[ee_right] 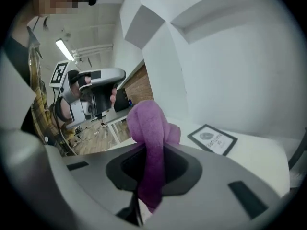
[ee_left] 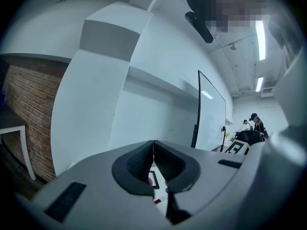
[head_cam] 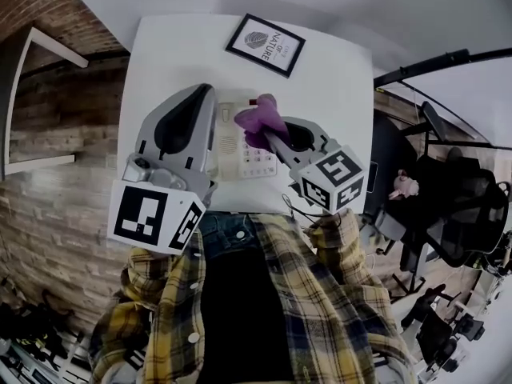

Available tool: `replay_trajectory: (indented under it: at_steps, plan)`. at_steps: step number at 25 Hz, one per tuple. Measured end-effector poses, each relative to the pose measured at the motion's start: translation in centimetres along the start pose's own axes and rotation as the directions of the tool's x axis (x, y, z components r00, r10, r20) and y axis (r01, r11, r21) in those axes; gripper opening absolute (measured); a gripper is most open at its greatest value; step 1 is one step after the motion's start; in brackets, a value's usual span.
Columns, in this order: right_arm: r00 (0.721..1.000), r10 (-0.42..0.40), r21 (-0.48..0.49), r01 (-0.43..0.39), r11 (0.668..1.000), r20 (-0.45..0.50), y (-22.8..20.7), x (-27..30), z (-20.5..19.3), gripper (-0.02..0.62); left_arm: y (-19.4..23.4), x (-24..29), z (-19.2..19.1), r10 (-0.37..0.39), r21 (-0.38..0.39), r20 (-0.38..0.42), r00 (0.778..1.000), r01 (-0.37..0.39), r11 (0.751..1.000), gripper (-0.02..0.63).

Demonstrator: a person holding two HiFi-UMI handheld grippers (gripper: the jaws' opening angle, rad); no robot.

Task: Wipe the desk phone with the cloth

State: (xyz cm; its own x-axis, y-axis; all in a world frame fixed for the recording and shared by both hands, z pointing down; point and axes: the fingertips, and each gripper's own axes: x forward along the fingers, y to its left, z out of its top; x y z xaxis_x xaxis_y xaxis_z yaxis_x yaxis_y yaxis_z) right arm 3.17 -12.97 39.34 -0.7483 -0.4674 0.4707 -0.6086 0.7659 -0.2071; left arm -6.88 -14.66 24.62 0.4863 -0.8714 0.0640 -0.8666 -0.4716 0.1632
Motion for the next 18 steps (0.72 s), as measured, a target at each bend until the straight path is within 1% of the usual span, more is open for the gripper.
replay_trajectory:
  at_steps: [4,9,14,18]
  plan:
    - [0.995,0.001,-0.059,0.005,0.998,0.101,0.7,-0.5,4.8,0.067,0.2,-0.3,0.5,0.013,0.001,0.013,1.0,-0.013,1.0,0.015]
    - [0.976,0.002,-0.114,0.024,0.993,0.217,2.1,-1.3,9.1,0.067,0.3,-0.2,0.5,0.011,-0.002,0.016,1.0,-0.011,1.0,0.015]
    - [0.96,-0.023,-0.148,0.067,0.987,0.28,3.0,-2.4,11.1,0.066,0.4,0.0,0.0,0.007,-0.013,0.003,1.0,-0.007,1.0,0.015]
    - [0.955,-0.041,-0.152,0.088,0.984,0.293,3.1,-3.1,11.5,0.066,0.4,0.1,-0.3,0.001,-0.02,-0.007,1.0,-0.002,1.0,0.015]
